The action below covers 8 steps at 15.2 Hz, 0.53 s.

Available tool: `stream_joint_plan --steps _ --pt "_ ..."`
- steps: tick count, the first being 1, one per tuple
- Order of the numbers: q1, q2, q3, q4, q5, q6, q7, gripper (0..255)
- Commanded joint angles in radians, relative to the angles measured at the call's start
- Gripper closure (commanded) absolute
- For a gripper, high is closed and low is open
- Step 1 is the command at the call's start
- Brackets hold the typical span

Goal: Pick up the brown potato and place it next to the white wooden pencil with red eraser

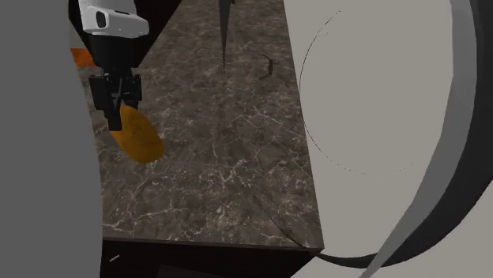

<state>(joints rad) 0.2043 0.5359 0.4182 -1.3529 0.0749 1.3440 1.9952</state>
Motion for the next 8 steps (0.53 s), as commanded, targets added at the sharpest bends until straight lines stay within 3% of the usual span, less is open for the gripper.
stream_joint_plan --steps 1,8 --pt "0.017 -0.031 0.015 -0.048 0.021 0.025 0.034 255" --pt "0.101 -0.071 0.067 -0.098 0.078 0.073 0.163 255"
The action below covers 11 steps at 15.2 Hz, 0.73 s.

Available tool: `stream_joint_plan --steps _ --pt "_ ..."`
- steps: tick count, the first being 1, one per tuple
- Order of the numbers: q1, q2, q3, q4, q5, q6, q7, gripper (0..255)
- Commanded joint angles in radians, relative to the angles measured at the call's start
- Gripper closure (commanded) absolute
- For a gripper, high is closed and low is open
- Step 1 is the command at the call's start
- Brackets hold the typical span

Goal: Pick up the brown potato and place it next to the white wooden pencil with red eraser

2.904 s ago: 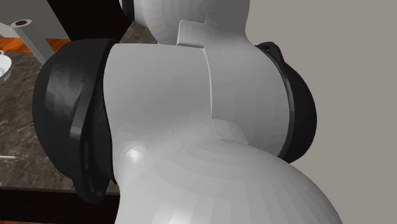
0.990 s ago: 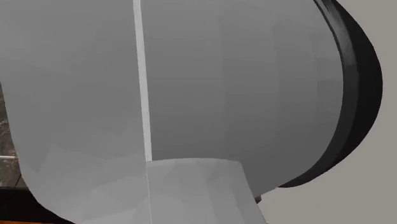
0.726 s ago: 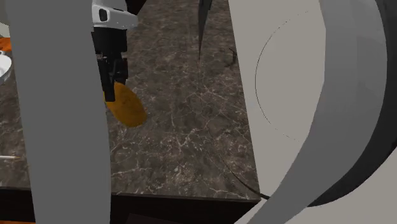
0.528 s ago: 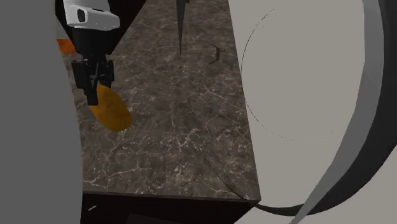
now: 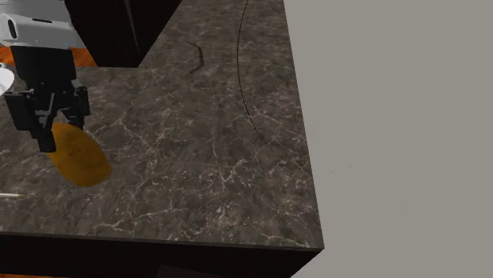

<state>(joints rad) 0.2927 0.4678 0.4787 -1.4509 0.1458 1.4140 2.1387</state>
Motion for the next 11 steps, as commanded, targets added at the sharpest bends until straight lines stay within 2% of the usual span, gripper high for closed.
stream_joint_plan --steps 1,11 --pt "0.026 -0.005 0.014 -0.002 0.014 0.009 0.039 255" --pt "0.182 0.032 0.08 0.059 0.053 0.055 0.245 255"
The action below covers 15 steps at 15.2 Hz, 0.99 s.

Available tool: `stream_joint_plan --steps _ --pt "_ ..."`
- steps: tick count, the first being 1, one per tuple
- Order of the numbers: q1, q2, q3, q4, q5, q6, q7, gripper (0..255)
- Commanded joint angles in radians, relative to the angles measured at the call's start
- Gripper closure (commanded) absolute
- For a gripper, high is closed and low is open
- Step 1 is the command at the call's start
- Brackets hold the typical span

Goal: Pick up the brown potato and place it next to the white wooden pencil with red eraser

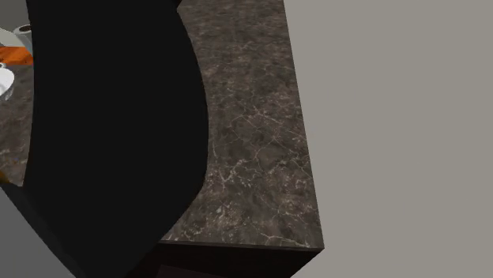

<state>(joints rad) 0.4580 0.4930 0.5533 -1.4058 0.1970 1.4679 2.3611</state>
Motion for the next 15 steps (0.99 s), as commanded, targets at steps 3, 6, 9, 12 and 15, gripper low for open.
stream_joint_plan --steps 3,6,9,12,15 --pt "0.06 0.031 0.017 0.037 0.002 0.018 0.069 255" --pt "0.059 0.036 0.014 0.005 -0.001 0.053 0.057 255" --pt "0.058 0.043 0.011 -0.025 -0.005 0.087 0.046 255" --pt "0.059 0.052 0.007 -0.052 -0.009 0.12 0.036 255" --pt "0.06 0.062 0.003 -0.077 -0.013 0.153 0.027 255"
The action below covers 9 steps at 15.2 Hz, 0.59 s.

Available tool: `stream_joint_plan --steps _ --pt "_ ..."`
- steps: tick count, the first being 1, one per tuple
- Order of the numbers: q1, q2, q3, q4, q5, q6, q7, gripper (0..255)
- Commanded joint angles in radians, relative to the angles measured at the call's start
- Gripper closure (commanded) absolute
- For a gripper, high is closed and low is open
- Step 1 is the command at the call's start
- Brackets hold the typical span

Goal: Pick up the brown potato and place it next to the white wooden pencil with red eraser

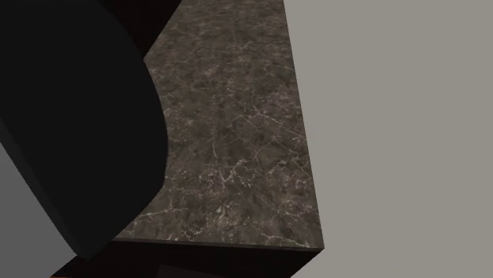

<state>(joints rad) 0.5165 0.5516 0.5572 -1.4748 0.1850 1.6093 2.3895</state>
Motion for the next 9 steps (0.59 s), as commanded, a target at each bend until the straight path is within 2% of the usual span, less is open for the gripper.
stream_joint_plan --steps 1,9 --pt "0.002 0.007 -0.002 -0.015 -0.003 0.022 -0.005 255" --pt "0.008 0.046 -0.014 -0.066 -0.017 0.104 -0.027 255"
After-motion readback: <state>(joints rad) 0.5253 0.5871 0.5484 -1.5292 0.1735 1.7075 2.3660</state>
